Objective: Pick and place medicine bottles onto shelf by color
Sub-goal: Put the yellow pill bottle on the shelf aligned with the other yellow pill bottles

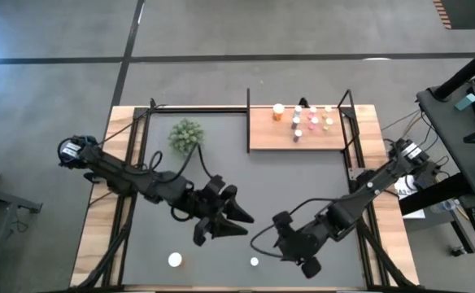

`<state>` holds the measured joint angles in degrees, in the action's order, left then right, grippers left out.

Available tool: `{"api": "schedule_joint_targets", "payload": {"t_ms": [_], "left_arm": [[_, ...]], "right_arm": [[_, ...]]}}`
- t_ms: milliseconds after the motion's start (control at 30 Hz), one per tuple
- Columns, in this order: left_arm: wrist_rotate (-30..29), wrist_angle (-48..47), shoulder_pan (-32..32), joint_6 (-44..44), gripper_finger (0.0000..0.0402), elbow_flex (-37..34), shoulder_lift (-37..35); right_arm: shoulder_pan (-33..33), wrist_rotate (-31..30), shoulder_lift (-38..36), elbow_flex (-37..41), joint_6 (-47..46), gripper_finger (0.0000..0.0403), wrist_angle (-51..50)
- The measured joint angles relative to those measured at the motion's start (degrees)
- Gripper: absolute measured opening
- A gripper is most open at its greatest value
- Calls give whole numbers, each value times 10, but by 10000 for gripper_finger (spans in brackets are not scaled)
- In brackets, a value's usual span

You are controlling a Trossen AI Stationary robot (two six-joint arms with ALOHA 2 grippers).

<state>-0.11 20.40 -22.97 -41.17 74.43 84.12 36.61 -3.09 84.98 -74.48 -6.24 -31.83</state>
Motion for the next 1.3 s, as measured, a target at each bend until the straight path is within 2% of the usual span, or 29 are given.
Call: {"api": "schedule_joint_targets", "payload": {"t_ms": [133,300,567,767,1300], "left_arm": [[-33,2,-8,0,190,0,0],[-34,2,-8,-1,190,0,0],[-33,3,-8,-1,190,0,-9],[-32,0,-8,-1,190,0,-14],[-32,2,-8,-1,190,0,-18]], "right_arm": [[-7,-20,25,0,50,182,52],[-16,-39,80,0,62,182,94],[-18,-35,165,0,63,182,180],[-21,-21,190,0,59,183,219],[-35,5,220,1,62,183,240]]}}
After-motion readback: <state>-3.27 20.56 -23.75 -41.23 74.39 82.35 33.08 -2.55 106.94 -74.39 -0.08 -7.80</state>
